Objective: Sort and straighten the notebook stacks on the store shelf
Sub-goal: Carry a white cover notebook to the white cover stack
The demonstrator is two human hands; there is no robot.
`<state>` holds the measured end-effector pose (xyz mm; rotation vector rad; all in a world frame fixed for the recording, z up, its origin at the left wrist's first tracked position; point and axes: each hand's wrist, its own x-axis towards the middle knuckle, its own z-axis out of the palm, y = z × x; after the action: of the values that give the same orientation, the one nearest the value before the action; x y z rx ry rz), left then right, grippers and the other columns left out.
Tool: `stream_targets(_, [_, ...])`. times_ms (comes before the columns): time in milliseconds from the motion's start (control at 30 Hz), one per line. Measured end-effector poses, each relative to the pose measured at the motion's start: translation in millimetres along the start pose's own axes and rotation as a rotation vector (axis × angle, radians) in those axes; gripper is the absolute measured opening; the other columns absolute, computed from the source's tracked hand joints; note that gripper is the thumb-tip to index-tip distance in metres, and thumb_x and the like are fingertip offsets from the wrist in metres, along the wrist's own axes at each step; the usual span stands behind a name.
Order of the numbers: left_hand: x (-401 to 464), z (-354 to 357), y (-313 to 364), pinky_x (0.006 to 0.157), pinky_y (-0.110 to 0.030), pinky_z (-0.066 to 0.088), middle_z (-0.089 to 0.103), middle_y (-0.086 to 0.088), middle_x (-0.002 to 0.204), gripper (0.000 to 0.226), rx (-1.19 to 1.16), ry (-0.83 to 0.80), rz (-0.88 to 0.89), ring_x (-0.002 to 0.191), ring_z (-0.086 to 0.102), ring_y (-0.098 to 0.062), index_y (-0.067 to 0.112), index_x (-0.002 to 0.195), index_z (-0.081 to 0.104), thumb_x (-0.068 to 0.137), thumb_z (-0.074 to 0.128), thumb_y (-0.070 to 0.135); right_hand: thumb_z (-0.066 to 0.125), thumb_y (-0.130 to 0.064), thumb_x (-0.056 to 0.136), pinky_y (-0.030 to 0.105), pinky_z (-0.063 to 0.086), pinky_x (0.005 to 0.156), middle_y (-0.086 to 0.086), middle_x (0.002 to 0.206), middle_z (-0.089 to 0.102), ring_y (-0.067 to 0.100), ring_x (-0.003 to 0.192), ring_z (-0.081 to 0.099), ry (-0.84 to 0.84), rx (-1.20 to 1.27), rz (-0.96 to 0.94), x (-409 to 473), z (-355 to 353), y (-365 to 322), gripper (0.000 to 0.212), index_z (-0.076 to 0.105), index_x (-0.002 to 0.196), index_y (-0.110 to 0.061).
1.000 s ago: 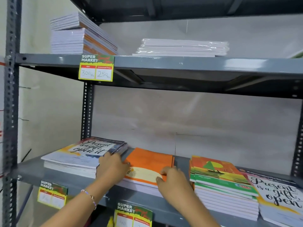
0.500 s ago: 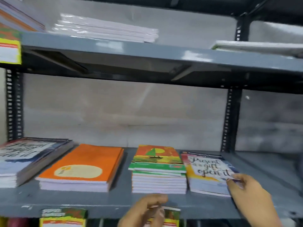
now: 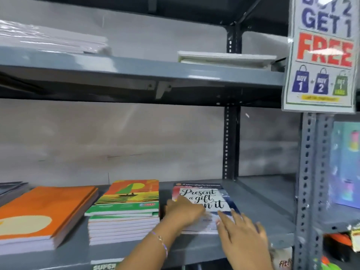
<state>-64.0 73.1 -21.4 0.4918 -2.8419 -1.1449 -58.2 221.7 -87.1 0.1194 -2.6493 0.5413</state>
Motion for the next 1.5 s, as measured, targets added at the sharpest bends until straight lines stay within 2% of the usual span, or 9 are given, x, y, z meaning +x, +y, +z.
stream_targets(167, [17,-18,21,0.106,-0.032,0.04,0.052,-0.012,0.142,0.049,-0.034,-0.019,-0.009,0.128,0.049,-0.028,0.01,0.132,0.054,0.089,0.055,0.034,0.022,-0.059,0.095,0.042,0.017,0.118,-0.015,0.158,0.035,0.011,0.145,0.03,0.055,-0.036,-0.039,3,11,9,0.048,0.034,0.141,-0.056])
stream_targets(333, [7,-30,28,0.067,-0.034,0.056,0.06,-0.011,0.091,0.003,-0.243,0.03,0.049,0.081,0.065,-0.024,0.009,0.095,0.05,0.092,0.048,0.009,0.033,-0.049,0.089,0.05,0.042,0.104,0.0,0.13,0.068,0.027,0.121,0.061,0.066,-0.06,-0.029,-1,9,7,0.046,0.068,0.119,-0.043])
stream_targets(467, [-12,-26,22,0.056,-0.053,0.061,0.063,-0.022,0.109,0.017,-0.497,0.008,0.135,0.087,0.07,-0.044,0.009,0.105,0.05,0.094,0.039,0.005,0.029,-0.051,0.096,0.041,0.034,0.11,-0.005,0.147,0.053,0.021,0.132,0.049,0.043,-0.049,0.004,-4,4,6,0.047,0.053,0.135,-0.044])
stream_targets(600, [-36,-41,9,0.052,-0.051,0.06,0.062,-0.006,0.107,0.019,-0.741,0.054,0.303,0.083,0.07,-0.035,0.027,0.095,0.046,0.097,0.043,0.009,0.053,-0.053,0.092,0.043,0.036,0.111,0.001,0.151,0.048,0.026,0.134,0.048,-0.025,0.544,0.144,0,-21,8,0.061,0.038,0.146,-0.029])
stream_targets(767, [-79,-93,-29,0.058,-0.042,0.06,0.075,-0.014,0.102,0.02,-0.985,0.115,0.363,0.084,0.073,-0.031,0.016,0.111,0.058,0.095,0.056,0.005,0.068,-0.016,0.088,0.02,0.058,0.069,-0.001,0.106,0.079,0.016,0.101,0.074,-0.17,1.223,0.06,1,-70,-16,0.02,0.078,0.104,-0.023])
stream_targets(900, [-105,-150,-81,0.072,-0.046,0.059,0.077,-0.014,0.102,0.021,-1.009,0.16,0.371,0.093,0.073,-0.035,0.013,0.112,0.063,0.091,0.062,0.008,0.066,-0.016,0.082,0.034,0.061,0.078,0.012,0.11,0.077,0.028,0.102,0.074,-0.446,1.481,-0.1,-6,-88,-69,0.029,0.076,0.109,-0.014])
stream_targets(1200, [-135,-305,-232,0.062,-0.031,0.058,0.077,-0.02,0.092,0.014,-0.758,0.376,0.197,0.071,0.072,-0.024,0.003,0.093,0.076,0.089,0.063,0.003,0.064,-0.004,0.09,0.026,0.062,0.065,0.007,0.099,0.08,0.022,0.089,0.077,-0.711,1.442,-0.288,-31,-50,-270,0.021,0.071,0.109,-0.009])
stream_targets(1300, [-136,-352,-274,0.047,-0.02,0.05,0.072,-0.012,0.077,0.012,-0.616,0.523,0.064,0.054,0.065,-0.019,-0.003,0.093,0.073,0.087,0.063,0.0,0.066,-0.003,0.089,0.044,0.059,0.076,0.009,0.093,0.081,0.026,0.09,0.076,-0.72,1.339,-0.316,-44,-27,-342,0.014,0.072,0.102,-0.005])
stream_targets(1500, [-126,-424,-360,0.06,-0.028,0.038,0.05,-0.015,0.083,0.016,-0.472,0.721,-0.169,0.075,0.043,-0.023,-0.002,0.094,0.069,0.084,0.058,-0.008,0.074,-0.008,0.082,0.025,0.047,0.051,0.025,0.088,0.075,0.022,0.06,0.063,-0.715,1.26,-0.288,-56,38,-472,0.02,0.072,0.092,0.009])
